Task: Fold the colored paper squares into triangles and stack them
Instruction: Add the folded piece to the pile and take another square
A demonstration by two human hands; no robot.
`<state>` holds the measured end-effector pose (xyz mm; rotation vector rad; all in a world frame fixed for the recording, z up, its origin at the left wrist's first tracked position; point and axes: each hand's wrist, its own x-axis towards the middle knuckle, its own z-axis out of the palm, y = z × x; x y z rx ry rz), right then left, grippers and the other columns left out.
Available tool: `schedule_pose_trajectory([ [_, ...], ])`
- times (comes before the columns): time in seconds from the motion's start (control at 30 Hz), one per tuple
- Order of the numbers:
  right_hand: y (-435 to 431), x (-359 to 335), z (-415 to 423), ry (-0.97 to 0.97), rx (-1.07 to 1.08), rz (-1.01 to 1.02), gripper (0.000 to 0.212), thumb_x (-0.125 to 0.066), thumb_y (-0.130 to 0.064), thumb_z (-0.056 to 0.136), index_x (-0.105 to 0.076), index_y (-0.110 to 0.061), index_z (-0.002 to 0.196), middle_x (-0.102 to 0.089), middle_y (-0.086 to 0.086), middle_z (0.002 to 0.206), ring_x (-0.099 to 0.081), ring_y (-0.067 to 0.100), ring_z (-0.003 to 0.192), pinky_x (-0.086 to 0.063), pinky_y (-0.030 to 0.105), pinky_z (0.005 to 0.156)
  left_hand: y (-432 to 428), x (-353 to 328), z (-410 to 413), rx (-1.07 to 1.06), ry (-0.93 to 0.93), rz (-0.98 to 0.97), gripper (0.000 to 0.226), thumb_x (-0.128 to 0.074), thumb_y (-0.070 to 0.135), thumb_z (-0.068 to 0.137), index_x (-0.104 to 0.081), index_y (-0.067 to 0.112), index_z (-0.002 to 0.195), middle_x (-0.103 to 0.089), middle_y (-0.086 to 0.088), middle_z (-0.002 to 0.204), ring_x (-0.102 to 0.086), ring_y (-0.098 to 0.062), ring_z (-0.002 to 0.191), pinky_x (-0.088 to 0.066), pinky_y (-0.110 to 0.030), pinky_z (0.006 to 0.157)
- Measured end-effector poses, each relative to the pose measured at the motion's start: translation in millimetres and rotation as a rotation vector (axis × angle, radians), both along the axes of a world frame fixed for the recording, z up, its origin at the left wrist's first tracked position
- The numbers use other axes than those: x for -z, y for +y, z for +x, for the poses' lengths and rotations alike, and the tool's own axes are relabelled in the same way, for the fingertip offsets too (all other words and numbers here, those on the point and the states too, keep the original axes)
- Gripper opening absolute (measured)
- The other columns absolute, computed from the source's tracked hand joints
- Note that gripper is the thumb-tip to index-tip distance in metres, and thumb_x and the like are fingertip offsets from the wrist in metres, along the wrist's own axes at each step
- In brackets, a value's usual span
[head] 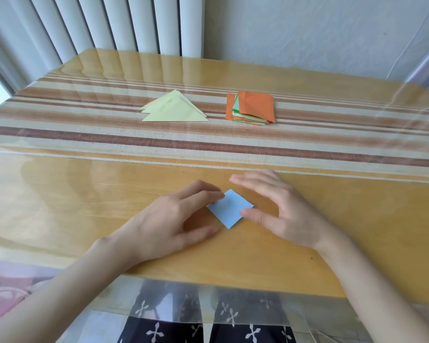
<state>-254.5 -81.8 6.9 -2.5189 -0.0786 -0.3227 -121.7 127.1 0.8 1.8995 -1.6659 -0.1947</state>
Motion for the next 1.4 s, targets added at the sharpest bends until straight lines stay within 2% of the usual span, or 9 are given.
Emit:
schedule_pose_trajectory([
  [0.1,0.0,6.3,-0.7,0.104,-0.068,-0.051,0.064,-0.055,-0.058,0.079,-0.057,-0.02,0.131,-0.052,-0.012,0.135,-0.037,0.004,0.128,-0.025,0.019,0.109,-2.8,1.0,3.4,-0.014,0.122,-0.019,0.056,-0.06,0.047,0.085,-0.05,0.016,0.132,-0.044,0.013,0.129,-0.055,0.002,0.108,-0.044,-0.014,0.093],
  [0.33,12.0,8.3,13.3,-0.285,-0.037,-0.241,0.033,-0.05,-0.032,0.095,-0.073,-0.008,0.092,-0.072,0.0,0.092,-0.065,0.022,0.082,-0.052,0.038,0.074,-5.1,-2.5,5.8,-0.064,0.184,-0.059,0.062,-0.063,0.051,0.08,-0.052,0.017,0.13,-0.049,0.015,0.12,-0.057,0.005,0.105,-0.04,-0.007,0.09],
  [0.57,21.4,-3.3,17.7,-0.364,0.204,0.104,0.037,-0.05,-0.025,0.096,-0.056,-0.006,0.065,-0.034,-0.006,0.056,-0.029,0.01,0.052,-0.026,0.02,0.05,-14.5,-10.8,11.4,-0.231,0.482,-0.104,0.027,-0.074,0.042,0.078,-0.068,0.019,0.091,-0.07,0.013,0.092,-0.064,-0.003,0.09,-0.044,-0.016,0.085],
  [0.67,22.1,-11.8,17.7,-0.251,0.269,0.417,0.04,-0.052,-0.021,0.098,-0.042,-0.023,0.059,-0.032,-0.01,0.054,-0.031,0.004,0.05,-0.024,0.013,0.05,-25.6,-20.0,7.6,-0.225,0.738,-0.188,0.015,-0.07,0.027,0.079,-0.066,0.012,0.079,-0.069,0.008,0.076,-0.062,-0.004,0.074,-0.045,-0.014,0.073],
  [0.8,21.3,-18.3,18.7,-0.157,0.283,0.635,0.045,-0.049,-0.014,0.099,-0.04,-0.02,0.055,-0.033,-0.014,0.052,-0.031,0.001,0.05,-0.027,0.01,0.05,-39.7,-22.2,8.2,-0.202,0.95,-0.228,0.021,-0.068,0.019,0.073,-0.061,0.008,0.089,-0.067,0.005,0.074,-0.062,-0.007,0.072,-0.047,-0.015,0.07],
  [0.9,19.3,-18.5,19.4,-0.067,0.308,0.729,0.056,-0.039,-0.042,0.099,-0.055,-0.001,0.065,-0.041,-0.005,0.056,-0.031,0.006,0.054,-0.027,0.019,0.052,-45.3,-18.8,10.3,-0.214,0.949,-0.212,0.018,-0.07,0.015,0.074,-0.062,0.007,0.088,-0.066,0.004,0.072,-0.064,-0.011,0.071,-0.051,-0.018,0.071],
  [1.0,15.0,-16.7,18.5,0.06,0.265,0.766,0.073,-0.03,-0.067,0.087,-0.071,-0.006,0.092,-0.064,0.005,0.065,-0.041,0.007,0.056,-0.032,0.022,0.056,-46.8,-12.7,12.0,-0.249,0.913,-0.198,0.011,-0.07,0.005,0.08,-0.062,0.009,0.085,-0.065,0.006,0.072,-0.066,-0.013,0.071,-0.052,-0.02,0.071],
  [1.17,13.8,-9.5,19.0,0.036,0.24,0.771,0.008,-0.064,-0.019,0.085,-0.065,-0.018,0.093,-0.071,-0.008,0.072,-0.058,0.003,0.063,-0.042,0.012,0.061,-46.1,-11.1,16.6,-0.285,0.92,-0.199,0.01,-0.069,0.006,0.083,-0.06,0.01,0.085,-0.064,0.004,0.07,-0.062,-0.013,0.067,-0.049,-0.02,0.063],
  [1.4,14.3,-8.5,18.2,-0.057,0.209,0.902,0.021,-0.054,-0.007,0.082,-0.073,-0.011,0.089,-0.073,-0.002,0.089,-0.065,0.011,0.073,-0.046,0.018,0.062,-40.1,-16.6,19.2,-0.186,1.133,-0.211,0.01,-0.072,0.01,0.078,-0.074,0.02,0.077,-0.07,-0.002,0.076,-0.064,-0.007,0.071,-0.049,-0.016,0.064],
])
